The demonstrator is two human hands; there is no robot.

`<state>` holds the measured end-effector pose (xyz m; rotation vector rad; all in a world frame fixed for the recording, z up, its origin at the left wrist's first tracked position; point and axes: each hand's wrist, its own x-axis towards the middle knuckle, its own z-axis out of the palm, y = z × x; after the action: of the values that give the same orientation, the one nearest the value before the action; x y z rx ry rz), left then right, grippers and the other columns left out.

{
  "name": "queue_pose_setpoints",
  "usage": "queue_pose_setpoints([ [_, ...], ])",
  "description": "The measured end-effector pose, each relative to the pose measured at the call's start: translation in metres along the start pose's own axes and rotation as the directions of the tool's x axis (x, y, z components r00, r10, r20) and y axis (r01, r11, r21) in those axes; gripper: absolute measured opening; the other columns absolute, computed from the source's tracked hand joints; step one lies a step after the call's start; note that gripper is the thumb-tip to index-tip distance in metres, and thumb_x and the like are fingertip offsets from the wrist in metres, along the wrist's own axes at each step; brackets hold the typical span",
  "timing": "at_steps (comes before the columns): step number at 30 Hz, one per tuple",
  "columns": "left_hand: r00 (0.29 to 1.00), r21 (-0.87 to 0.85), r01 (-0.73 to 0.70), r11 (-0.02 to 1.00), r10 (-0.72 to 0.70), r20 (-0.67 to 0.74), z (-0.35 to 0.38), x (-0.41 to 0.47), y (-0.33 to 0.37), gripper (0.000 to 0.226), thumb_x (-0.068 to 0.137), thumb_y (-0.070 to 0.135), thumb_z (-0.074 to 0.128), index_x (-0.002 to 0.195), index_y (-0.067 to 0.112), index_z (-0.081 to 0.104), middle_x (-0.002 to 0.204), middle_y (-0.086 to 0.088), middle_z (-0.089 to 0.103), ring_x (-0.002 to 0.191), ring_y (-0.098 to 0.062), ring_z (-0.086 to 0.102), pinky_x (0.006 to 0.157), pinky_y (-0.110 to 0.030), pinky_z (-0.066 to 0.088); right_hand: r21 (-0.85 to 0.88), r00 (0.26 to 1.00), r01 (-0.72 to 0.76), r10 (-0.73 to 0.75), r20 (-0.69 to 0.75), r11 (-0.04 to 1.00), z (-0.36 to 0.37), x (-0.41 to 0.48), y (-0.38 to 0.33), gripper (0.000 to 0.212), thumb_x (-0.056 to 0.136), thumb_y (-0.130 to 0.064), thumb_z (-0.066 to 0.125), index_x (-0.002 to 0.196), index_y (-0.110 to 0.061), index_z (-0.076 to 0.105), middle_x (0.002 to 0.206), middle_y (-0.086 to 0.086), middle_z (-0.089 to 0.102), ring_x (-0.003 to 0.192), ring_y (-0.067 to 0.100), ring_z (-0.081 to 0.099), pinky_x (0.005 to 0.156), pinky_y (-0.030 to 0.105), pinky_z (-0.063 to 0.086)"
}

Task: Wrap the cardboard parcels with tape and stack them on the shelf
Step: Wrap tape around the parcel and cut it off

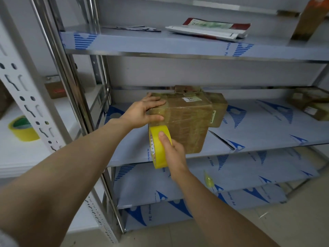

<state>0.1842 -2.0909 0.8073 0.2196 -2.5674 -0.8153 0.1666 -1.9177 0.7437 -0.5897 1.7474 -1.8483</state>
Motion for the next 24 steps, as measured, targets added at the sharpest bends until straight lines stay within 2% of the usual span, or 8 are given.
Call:
queue_pose_setpoints([
  [5, 0.996, 0.058, 0.071, 0.996, -0.074, 0.052, -0.001, 0.000, 0.008, 0.074, 0.078, 0.027, 0.076, 0.142, 0.023, 0.041, 0.157, -0.006, 0.021, 0.146, -0.022, 0.010, 0.118, -0.040, 0.016, 0.004, 0.996, -0.021, 0.021, 0.092, 1.000, -0.004, 0.007, 0.000, 0.025, 0.083, -0.055, 0.063, 0.070, -0.037, 0.073, 0.067, -0.011, 0.068, 0.065, 0.004, 0.065, 0.062, 0.020, 0.055],
  [10, 0.959, 0.033, 0.240, 0.970, -0.233, -0.159, 0.014, -0.005, 0.019, 0.083, 0.078, 0.023, 0.077, 0.147, 0.021, 0.032, 0.159, -0.009, 0.013, 0.144, -0.022, 0.020, 0.114, -0.028, 0.019, 0.016, 0.994, -0.063, 0.062, 0.093, 0.998, -0.005, 0.019, -0.010, 0.027, 0.088, -0.048, 0.061, 0.067, -0.036, 0.073, 0.070, -0.009, 0.069, 0.069, 0.010, 0.065, 0.070, 0.028, 0.054],
  [12, 0.955, -0.014, 0.254, 0.967, -0.253, -0.158, 0.015, -0.005, 0.019, 0.079, 0.076, 0.019, 0.079, 0.144, 0.021, 0.038, 0.157, -0.009, 0.019, 0.142, -0.025, 0.026, 0.115, -0.031, 0.025, 0.039, 0.989, -0.135, 0.133, 0.064, 0.990, -0.007, 0.021, -0.012, 0.023, 0.089, -0.041, 0.059, 0.074, -0.029, 0.070, 0.078, -0.003, 0.069, 0.077, 0.016, 0.065, 0.075, 0.032, 0.052],
  [15, 0.939, -0.217, 0.318, 0.923, -0.338, -0.061, 0.012, -0.003, 0.020, 0.088, 0.080, 0.009, 0.074, 0.150, 0.020, 0.024, 0.156, -0.007, 0.022, 0.141, -0.024, 0.028, 0.113, -0.033, 0.030, 0.061, 0.971, -0.237, 0.236, 0.022, 0.970, -0.002, 0.023, -0.023, 0.021, 0.086, -0.035, 0.054, 0.096, -0.019, 0.064, 0.099, 0.012, 0.062, 0.096, 0.032, 0.060, 0.089, 0.045, 0.048],
  [17, 0.852, -0.486, 0.437, 0.757, -0.522, -0.046, 0.015, -0.006, 0.023, 0.083, 0.085, 0.010, 0.067, 0.151, 0.016, 0.018, 0.150, -0.011, 0.033, 0.132, -0.028, 0.041, 0.107, -0.039, 0.040, 0.071, 0.963, -0.269, 0.269, 0.013, 0.960, 0.000, 0.026, -0.026, 0.033, 0.086, -0.036, 0.055, 0.109, -0.014, 0.062, 0.106, 0.016, 0.062, 0.101, 0.035, 0.060, 0.094, 0.049, 0.046],
  [20, 0.587, -0.647, 0.630, 0.430, -0.809, 0.034, 0.021, -0.018, 0.031, 0.062, 0.088, 0.040, 0.058, 0.136, 0.008, 0.037, 0.123, -0.014, 0.052, 0.099, -0.028, 0.058, 0.078, -0.039, 0.055, 0.104, 0.956, -0.292, 0.288, 0.050, 0.951, 0.000, 0.029, -0.028, 0.025, 0.090, -0.032, 0.054, 0.101, -0.012, 0.064, 0.099, 0.017, 0.063, 0.088, 0.031, 0.061, 0.085, 0.045, 0.049],
  [22, 0.548, -0.651, 0.724, 0.228, -0.763, 0.343, 0.024, -0.025, 0.040, 0.050, 0.088, 0.045, 0.057, 0.121, 0.009, 0.053, 0.108, -0.015, 0.064, 0.089, -0.028, 0.065, 0.069, -0.037, 0.057, 0.021, 0.964, -0.260, 0.258, 0.059, 0.965, -0.001, 0.030, -0.029, 0.022, 0.092, -0.032, 0.051, 0.094, -0.015, 0.064, 0.099, 0.017, 0.066, 0.088, 0.030, 0.063, 0.086, 0.043, 0.050],
  [24, 0.556, -0.650, 0.745, 0.150, -0.679, 0.479, 0.026, -0.024, 0.048, 0.033, 0.091, 0.037, 0.058, 0.108, 0.008, 0.060, 0.090, -0.013, 0.068, 0.076, -0.025, 0.067, 0.062, -0.036, 0.055, -0.333, 0.993, -0.109, 0.119, 0.010, 0.937, -0.003, 0.030, -0.036, 0.032, 0.094, -0.040, 0.045, 0.084, -0.016, 0.064, 0.094, 0.015, 0.068, 0.087, 0.030, 0.063, 0.082, 0.043, 0.050],
])
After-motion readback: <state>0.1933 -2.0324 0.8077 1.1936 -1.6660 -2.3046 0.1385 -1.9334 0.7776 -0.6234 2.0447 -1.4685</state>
